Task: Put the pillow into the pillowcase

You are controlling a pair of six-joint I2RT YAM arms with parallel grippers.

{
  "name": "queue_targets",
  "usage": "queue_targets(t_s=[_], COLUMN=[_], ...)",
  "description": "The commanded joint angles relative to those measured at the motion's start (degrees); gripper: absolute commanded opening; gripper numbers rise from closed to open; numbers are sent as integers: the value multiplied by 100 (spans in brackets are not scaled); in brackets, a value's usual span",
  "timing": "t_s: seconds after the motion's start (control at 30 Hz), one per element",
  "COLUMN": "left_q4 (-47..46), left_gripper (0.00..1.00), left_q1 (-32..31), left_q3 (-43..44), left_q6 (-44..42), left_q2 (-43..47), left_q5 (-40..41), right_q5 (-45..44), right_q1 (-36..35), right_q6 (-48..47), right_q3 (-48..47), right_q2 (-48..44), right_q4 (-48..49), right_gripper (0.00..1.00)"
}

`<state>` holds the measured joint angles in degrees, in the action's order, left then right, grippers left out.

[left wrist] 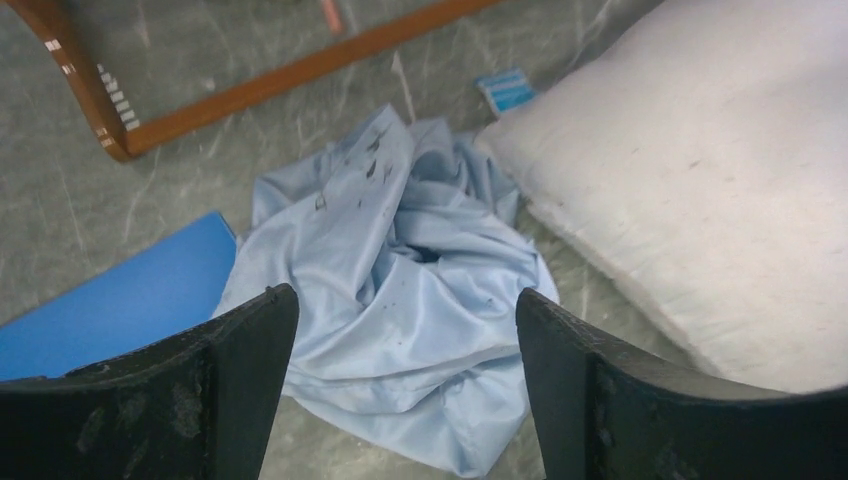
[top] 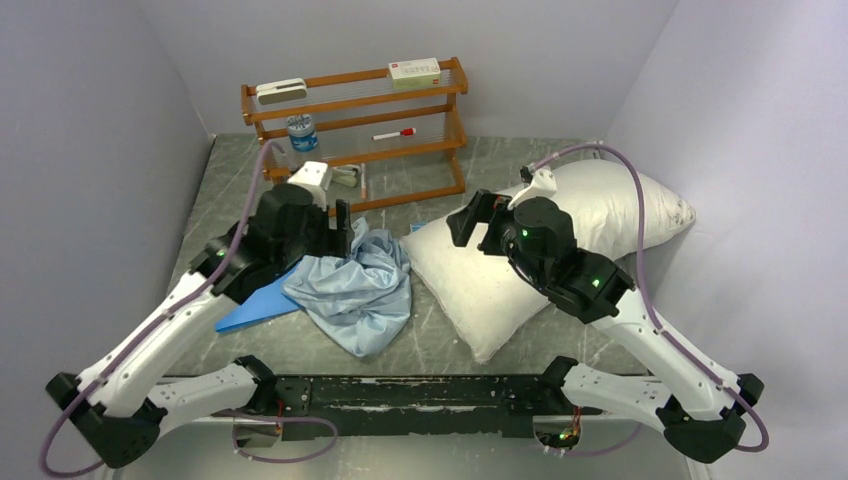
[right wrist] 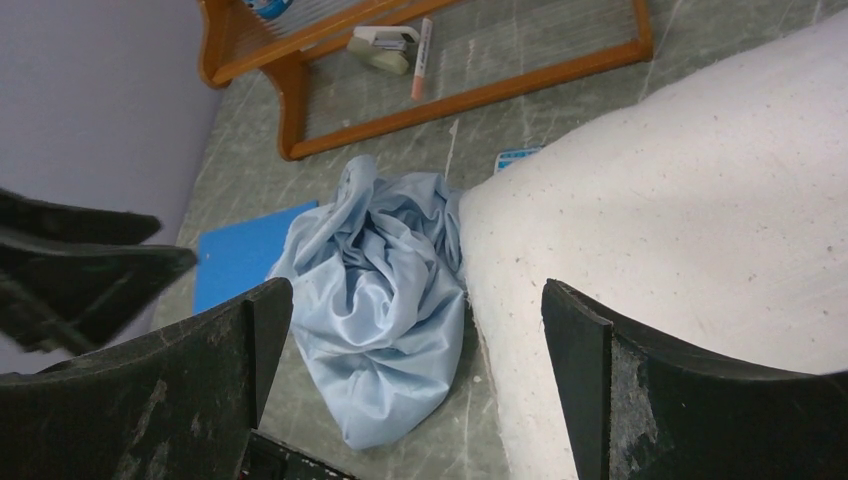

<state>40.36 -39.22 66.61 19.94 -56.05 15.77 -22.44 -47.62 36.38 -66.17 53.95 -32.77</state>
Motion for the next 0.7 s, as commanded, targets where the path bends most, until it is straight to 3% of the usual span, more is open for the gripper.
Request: queue_targets(t_s=[0.0,0.17,0.3,0.5,0.67], left_q4=[151,-375,-793,-1213,-1645], left_gripper=[81,69,61,70,70], left_q1=[-42,-42,-42,-1,315], left_q3=[-222,-725,-1165,-1032,-847], left_q6=[356,576,729,546,382], left_q2=[-395,-749,-1080,-1692,-2256], left_q5=[-37,-651,-557,309,95], right_q5=[21,41,136,273,432], right_q1=[-39,-37,-37,-39,-37], right_q6=[86,73,54,72,102], right_q3=[47,116,239,302,254], right_q2=[-121,-225,-383,-424,-392], right_q4=[77,99,250,325,338], right_gripper=[100,100,100,100,100])
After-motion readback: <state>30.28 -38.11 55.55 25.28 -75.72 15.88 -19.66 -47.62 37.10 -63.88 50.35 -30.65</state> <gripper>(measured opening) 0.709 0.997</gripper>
